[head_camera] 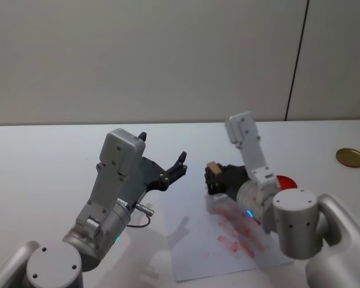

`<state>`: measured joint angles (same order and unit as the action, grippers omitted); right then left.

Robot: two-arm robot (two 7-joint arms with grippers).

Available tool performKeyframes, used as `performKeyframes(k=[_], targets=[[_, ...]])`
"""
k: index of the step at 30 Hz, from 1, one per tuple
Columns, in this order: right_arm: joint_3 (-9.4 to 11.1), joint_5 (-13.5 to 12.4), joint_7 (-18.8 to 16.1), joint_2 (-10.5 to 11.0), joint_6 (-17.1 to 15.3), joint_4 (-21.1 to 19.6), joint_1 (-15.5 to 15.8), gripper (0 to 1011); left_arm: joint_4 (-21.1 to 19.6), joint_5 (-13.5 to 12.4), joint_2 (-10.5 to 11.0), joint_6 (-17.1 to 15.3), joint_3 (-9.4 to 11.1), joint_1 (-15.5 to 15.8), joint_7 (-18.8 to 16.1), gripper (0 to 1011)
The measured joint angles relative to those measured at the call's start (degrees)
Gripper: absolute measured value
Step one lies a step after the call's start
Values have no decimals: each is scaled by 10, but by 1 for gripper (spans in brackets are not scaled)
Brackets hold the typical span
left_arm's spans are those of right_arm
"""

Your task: Use the one hand to pick up the stamp and affix it onto the A4 paper.

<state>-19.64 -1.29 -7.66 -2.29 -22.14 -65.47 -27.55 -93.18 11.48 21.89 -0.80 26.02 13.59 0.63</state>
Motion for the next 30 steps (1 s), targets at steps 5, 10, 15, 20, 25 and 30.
performKeyframes(k=[5, 10, 15, 20, 25, 30], targets=[[-6, 6, -4, -7, 3, 28, -9, 220, 0, 0, 0, 0, 0, 0, 0, 993], [-10, 13, -5, -13, 3, 54, -17, 220, 0, 0, 0, 0, 0, 0, 0, 993], [-11, 17, -4, -16, 4, 68, -22, 220, 0, 0, 0, 0, 0, 0, 0, 993], [-12, 21, -3, -19, 2, 80, -26, 220, 0, 0, 0, 0, 0, 0, 0, 993], [-12, 22, -3, -20, 2, 89, -28, 220, 0, 0, 0, 0, 0, 0, 0, 993], [-12, 22, -3, -21, 0, 96, -29, 220, 0, 0, 0, 0, 0, 0, 0, 993]])
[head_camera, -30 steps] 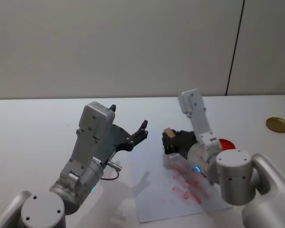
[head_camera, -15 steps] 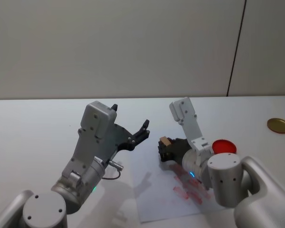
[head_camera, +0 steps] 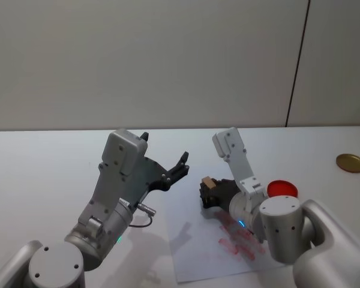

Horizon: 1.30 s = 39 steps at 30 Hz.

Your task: Use the one hand to pick up the stamp and affix it onto the A4 paper.

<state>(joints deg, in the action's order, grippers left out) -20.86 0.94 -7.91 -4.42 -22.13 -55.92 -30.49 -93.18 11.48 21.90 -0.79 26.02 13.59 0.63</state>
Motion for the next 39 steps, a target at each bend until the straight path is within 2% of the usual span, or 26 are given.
performKeyframes(k=[16, 28, 39], targets=[[2, -7, -6, -5, -10, 26, -10, 220, 0, 0, 0, 0, 0, 0, 0, 993], [3, -10, -9, -6, -10, 28, -11, 220, 0, 0, 0, 0, 0, 0, 0, 993], [1, -6, -3, 2, -14, -40, 12, 220, 0, 0, 0, 0, 0, 0, 0, 993]])
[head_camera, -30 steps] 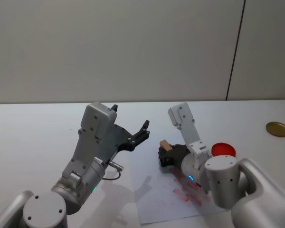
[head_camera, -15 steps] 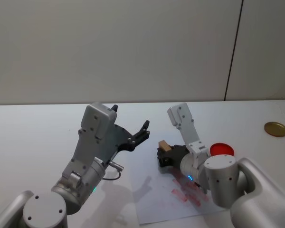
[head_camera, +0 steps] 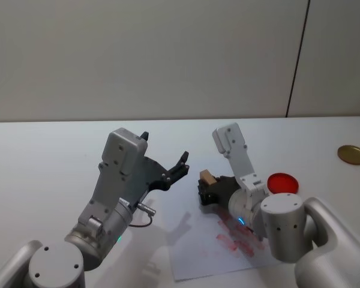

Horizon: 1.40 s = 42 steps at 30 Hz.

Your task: Use the one hand to pick up the stamp and affix it onto the A4 paper.

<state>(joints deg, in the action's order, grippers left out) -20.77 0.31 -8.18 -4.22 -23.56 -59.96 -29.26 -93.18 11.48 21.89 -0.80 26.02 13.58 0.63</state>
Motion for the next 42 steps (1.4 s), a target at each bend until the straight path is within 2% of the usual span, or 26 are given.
performKeyframes(k=[4, 8, 12, 15, 22, 30, 42], targets=[[-1, 1, 1, 2, -2, -25, 6, 220, 0, 0, 0, 0, 0, 0, 0, 993], [0, 3, 8, 7, 6, -78, 13, 221, 0, 0, 0, 0, 0, 0, 0, 993], [2, 6, 15, 10, 8, -108, 18, 221, 0, 0, 0, 0, 0, 0, 0, 993], [7, 8, 26, 16, 9, -143, 25, 221, 0, 0, 0, 0, 0, 0, 0, 993], [18, 10, 54, 30, -1, -194, 40, 221, 0, 0, 0, 0, 0, 0, 0, 993], [38, 9, 83, 53, -20, -233, 65, 221, 0, 0, 0, 0, 0, 0, 0, 993], [59, -5, 100, 75, -37, -240, 90, 221, 0, 0, 0, 0, 0, 0, 0, 993]])
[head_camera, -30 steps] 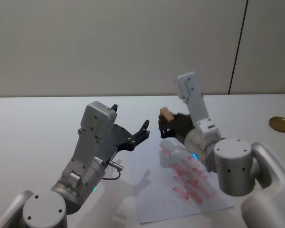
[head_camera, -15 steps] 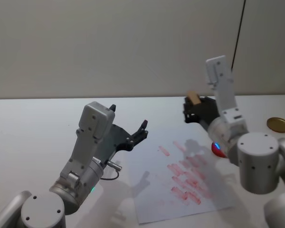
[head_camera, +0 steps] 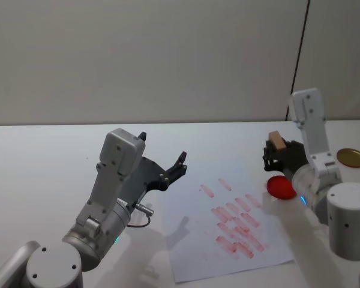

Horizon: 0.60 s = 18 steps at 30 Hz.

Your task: Use the one hand to pick up the stamp and affix it onto the A4 paper.

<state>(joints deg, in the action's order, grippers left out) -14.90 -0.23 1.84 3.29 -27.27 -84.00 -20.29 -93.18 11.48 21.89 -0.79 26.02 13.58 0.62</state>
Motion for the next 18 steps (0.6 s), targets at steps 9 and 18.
performKeyframes(k=[9, 18], targets=[[14, -15, 1, 8, -6, 38, 2, 221, 0, 0, 0, 0, 0, 0, 0, 993], [22, -23, -6, 8, -1, 87, -12, 220, 0, 0, 0, 0, 0, 0, 0, 993]])
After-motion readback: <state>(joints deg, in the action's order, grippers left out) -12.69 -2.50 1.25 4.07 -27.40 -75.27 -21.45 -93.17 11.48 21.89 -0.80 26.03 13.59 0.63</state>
